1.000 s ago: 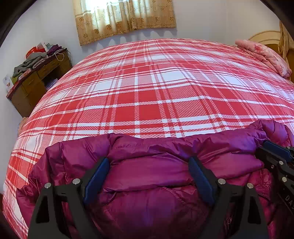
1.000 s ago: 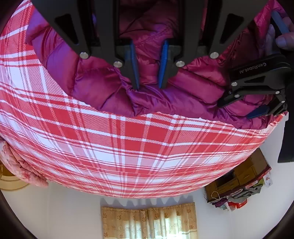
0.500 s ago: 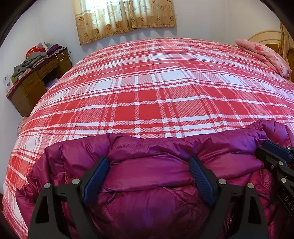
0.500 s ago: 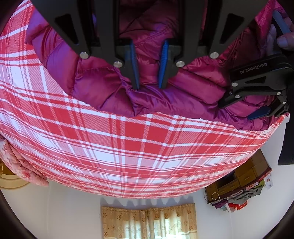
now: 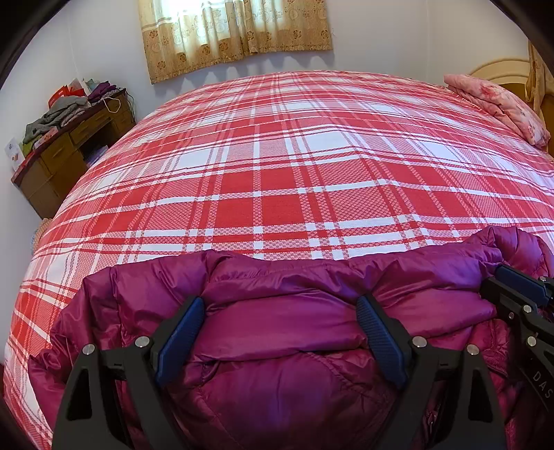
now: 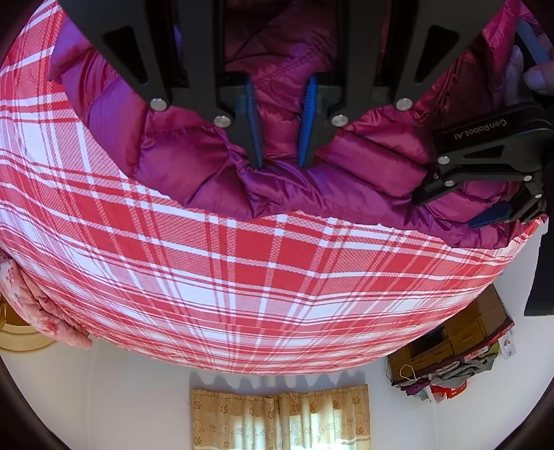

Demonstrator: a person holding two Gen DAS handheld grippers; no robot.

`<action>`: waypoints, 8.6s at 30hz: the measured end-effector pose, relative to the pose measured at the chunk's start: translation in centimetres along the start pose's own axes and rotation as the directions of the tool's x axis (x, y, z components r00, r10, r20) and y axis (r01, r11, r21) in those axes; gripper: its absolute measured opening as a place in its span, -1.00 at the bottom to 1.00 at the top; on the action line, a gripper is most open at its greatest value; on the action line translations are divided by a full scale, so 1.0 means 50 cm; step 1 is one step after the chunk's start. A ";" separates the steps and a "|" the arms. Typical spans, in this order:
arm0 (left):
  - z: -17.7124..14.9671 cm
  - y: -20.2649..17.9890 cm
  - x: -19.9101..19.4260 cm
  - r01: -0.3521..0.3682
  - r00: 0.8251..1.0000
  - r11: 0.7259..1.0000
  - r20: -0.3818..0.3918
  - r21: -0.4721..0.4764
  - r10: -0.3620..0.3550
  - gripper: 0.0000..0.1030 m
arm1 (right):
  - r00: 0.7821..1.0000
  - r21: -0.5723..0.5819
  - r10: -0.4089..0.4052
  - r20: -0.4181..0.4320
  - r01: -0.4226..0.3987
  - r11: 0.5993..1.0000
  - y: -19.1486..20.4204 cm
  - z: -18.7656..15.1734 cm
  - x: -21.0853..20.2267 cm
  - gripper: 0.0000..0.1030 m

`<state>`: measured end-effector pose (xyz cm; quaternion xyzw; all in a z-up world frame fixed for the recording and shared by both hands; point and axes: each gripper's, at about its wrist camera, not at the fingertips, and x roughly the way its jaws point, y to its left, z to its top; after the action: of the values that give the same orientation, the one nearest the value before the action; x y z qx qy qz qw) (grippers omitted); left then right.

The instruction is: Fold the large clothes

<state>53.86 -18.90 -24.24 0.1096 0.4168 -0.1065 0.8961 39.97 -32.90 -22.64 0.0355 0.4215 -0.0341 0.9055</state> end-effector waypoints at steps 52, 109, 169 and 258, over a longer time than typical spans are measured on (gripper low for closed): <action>-0.733 0.288 -0.579 -0.029 0.999 0.997 -0.021 -0.075 0.027 0.88 | 0.995 0.195 0.075 -0.065 -0.061 0.979 -0.056 -0.675 -0.590 0.53; -0.339 0.275 -0.600 -0.229 0.899 0.952 0.330 -0.204 0.287 0.40 | 0.981 0.386 -0.142 0.136 0.079 0.919 -0.179 -0.222 -0.366 -0.29; -0.311 0.055 -0.277 -0.269 0.961 0.963 0.063 -0.001 0.269 0.76 | 1.000 0.004 -0.008 0.012 0.008 1.000 0.148 -0.216 -0.200 -0.20; -0.616 0.171 -0.544 0.140 0.990 0.882 0.052 -0.451 -0.131 -0.60 | 0.980 -0.104 -0.154 0.129 0.168 0.980 0.232 -0.450 -0.377 0.54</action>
<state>16.84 0.76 -21.73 -0.1329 0.4275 -0.0698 0.8915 11.82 -18.64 -22.25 -0.0528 0.3689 -0.0854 0.9240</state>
